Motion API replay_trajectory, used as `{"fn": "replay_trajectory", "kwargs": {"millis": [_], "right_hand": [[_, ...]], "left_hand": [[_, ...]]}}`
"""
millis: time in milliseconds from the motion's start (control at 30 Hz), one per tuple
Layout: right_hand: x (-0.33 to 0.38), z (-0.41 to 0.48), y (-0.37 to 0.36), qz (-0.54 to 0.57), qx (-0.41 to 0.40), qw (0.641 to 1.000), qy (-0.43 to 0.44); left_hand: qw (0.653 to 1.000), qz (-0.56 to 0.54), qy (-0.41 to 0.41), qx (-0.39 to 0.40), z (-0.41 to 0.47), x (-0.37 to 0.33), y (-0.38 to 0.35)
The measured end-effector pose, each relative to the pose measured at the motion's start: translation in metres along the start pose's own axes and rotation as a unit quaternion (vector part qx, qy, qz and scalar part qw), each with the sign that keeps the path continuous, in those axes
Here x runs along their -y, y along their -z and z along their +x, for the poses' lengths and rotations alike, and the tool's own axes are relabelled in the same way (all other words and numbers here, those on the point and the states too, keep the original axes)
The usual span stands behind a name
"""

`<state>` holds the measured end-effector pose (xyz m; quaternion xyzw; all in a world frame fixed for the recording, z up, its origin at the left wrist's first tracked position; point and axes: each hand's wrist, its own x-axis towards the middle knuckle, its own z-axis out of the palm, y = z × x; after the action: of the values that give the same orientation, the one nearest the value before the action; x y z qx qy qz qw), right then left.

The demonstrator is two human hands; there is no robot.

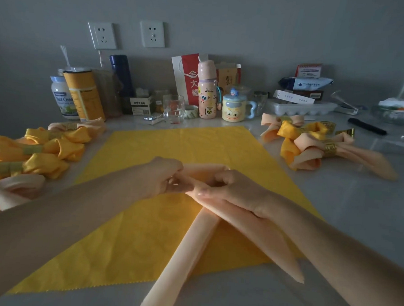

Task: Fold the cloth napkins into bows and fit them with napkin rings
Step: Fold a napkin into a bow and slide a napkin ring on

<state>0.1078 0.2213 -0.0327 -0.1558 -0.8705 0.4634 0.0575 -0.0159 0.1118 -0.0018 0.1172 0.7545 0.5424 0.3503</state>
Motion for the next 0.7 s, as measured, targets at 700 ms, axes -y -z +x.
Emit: {"fn": "replay_trajectory", "kwargs": {"millis": [700], "right_hand": [[0.013,-0.010,0.014,0.022,-0.019,0.999,-0.025]], "left_hand": [[0.952,0.279,-0.009,0.129,-0.046,0.026,-0.010]]}}
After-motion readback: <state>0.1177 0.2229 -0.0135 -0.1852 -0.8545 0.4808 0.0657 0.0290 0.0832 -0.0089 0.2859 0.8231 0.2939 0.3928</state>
